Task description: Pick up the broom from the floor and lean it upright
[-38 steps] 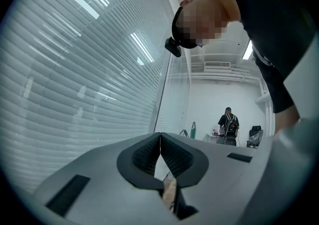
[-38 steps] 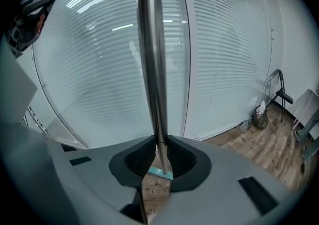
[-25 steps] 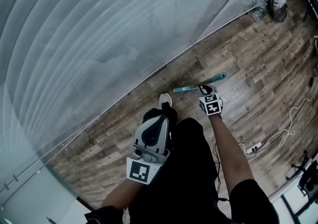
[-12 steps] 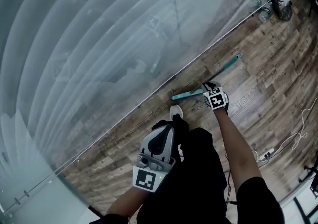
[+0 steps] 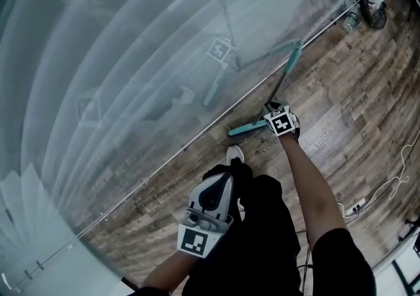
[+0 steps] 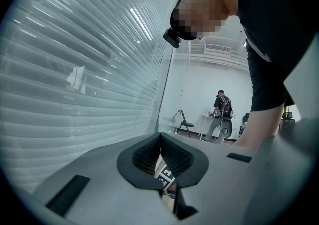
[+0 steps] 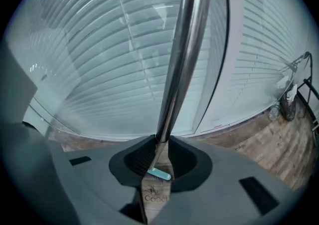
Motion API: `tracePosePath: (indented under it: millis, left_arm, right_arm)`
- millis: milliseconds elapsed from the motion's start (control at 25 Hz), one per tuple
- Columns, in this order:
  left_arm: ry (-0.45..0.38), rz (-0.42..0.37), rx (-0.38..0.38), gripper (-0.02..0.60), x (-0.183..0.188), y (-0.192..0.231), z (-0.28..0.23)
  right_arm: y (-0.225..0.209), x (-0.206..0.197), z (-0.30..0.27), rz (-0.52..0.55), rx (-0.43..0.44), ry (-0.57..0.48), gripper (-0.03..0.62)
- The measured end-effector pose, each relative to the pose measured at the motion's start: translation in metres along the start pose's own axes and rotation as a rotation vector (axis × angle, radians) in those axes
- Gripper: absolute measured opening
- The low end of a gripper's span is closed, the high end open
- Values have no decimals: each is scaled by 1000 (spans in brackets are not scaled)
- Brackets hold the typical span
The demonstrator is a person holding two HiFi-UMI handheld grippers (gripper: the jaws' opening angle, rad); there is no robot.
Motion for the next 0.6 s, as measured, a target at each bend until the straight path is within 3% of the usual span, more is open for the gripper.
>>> tracePosePath:
  millis: [120,320,600]
  left_arm:
    - [1,27,3,18,-5,-2,-1]
    - [20,26,-67,18,-10,-11,-6]
    - [46,55,-79,20,-1,-22,9]
  right_arm:
    - [5,6,-5,28,0,17,83]
    - [8,5,-3,89,-12,-14,126]
    - [15,-9,19,6,39,-40,186]
Point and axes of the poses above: the fingertips, and each gripper's own axes: z backward along the fingers, y to its left, x out of its top, the point moved 6 cm from there along z, backward along the fingers, and after that the axes turned 14 degrees about -z, right-handed, at the moved point
